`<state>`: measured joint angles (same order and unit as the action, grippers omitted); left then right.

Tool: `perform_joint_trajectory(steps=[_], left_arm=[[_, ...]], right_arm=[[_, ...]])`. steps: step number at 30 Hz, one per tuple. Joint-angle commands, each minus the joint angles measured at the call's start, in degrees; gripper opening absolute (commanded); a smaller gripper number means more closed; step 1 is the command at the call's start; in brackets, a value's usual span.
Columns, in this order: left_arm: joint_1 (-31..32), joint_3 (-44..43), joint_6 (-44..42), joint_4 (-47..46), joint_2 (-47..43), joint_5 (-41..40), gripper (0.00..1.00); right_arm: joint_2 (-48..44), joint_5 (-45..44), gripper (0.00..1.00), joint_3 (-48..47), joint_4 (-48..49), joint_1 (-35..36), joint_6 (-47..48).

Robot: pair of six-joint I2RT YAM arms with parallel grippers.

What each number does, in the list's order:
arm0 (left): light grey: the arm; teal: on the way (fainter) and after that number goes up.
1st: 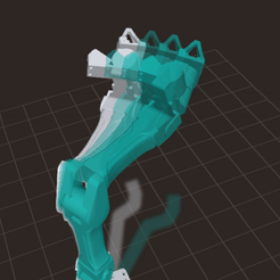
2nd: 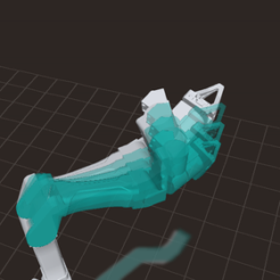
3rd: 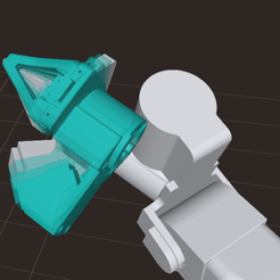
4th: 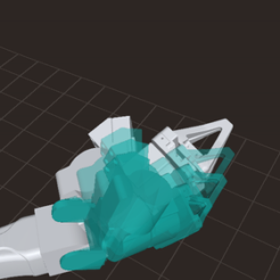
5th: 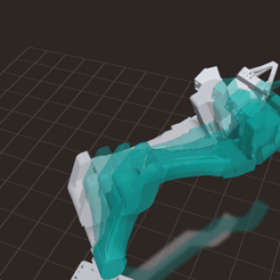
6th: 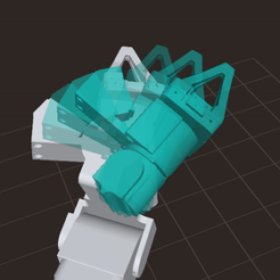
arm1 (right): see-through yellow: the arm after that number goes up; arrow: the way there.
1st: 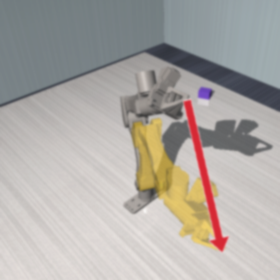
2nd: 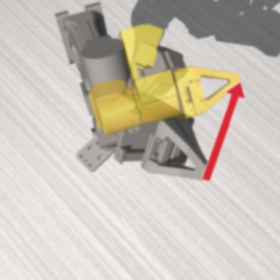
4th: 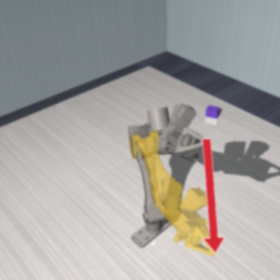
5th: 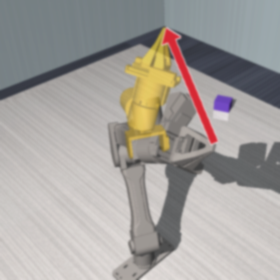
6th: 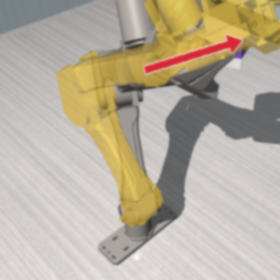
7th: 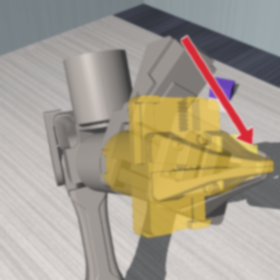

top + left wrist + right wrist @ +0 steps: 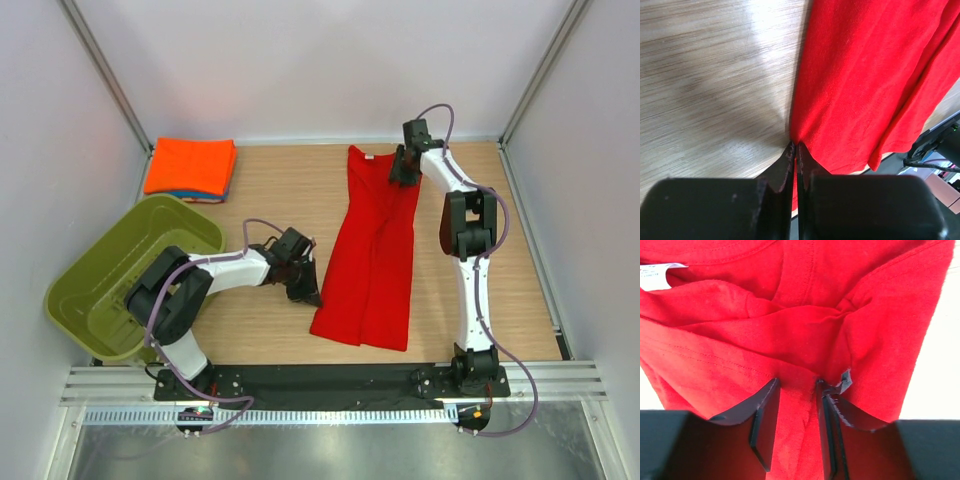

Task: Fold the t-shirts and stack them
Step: Fold the tshirt

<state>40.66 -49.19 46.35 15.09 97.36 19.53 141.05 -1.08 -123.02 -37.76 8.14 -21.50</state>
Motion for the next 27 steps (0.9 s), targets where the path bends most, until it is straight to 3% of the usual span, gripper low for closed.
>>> perform_joint_trajectory(steps=[1,5,11,27], left_arm=[[1.0,2.3,-0.4,2.0,0.8,-2.6,0.02],[1.4,2.2,0.1,2.0,1.2,-2.7,0.01],[1.9,2.3,0.1,1.6,1.2,-3.1,0.01],[2.6,3.3,1.5,1.1,0.7,-3.6,0.02]], right_arm=[[0.4,0.3,0.39,-2.0,1.3,-0.1,-0.5],[-0.8,0.4,0.19,-1.5,1.5,-0.1,0.2],[-7.1,5.0,0.05,4.7,7.6,0.6,0.3],[-12.6,9.3,0.06,10.7,9.8,5.7,0.3]])
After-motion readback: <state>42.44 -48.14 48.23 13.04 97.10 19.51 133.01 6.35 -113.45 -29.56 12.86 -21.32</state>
